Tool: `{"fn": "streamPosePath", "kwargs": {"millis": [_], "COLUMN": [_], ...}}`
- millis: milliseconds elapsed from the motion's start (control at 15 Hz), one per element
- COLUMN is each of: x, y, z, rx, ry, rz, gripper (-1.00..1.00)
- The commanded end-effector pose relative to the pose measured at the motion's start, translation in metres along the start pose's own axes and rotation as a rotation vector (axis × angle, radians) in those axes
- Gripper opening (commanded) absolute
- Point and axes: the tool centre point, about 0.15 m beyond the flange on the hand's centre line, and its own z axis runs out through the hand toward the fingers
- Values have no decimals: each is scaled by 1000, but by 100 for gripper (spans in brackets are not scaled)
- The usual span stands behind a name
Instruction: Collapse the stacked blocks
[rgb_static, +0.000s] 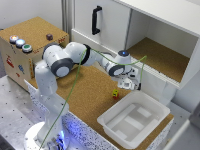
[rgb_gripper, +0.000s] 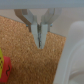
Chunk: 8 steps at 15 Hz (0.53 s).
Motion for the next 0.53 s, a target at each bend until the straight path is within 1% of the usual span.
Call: {"fn": "streamPosePath", "kwargs": {"millis": [0, 133, 467], "x": [-29, -34, -40], "y": [-3, -11, -32], "z": [-4, -5, -5], "rx": [79, 101, 92], "ry": [15, 18, 18], "rz": [67, 77, 56], "gripper": [-100, -100, -100]}}
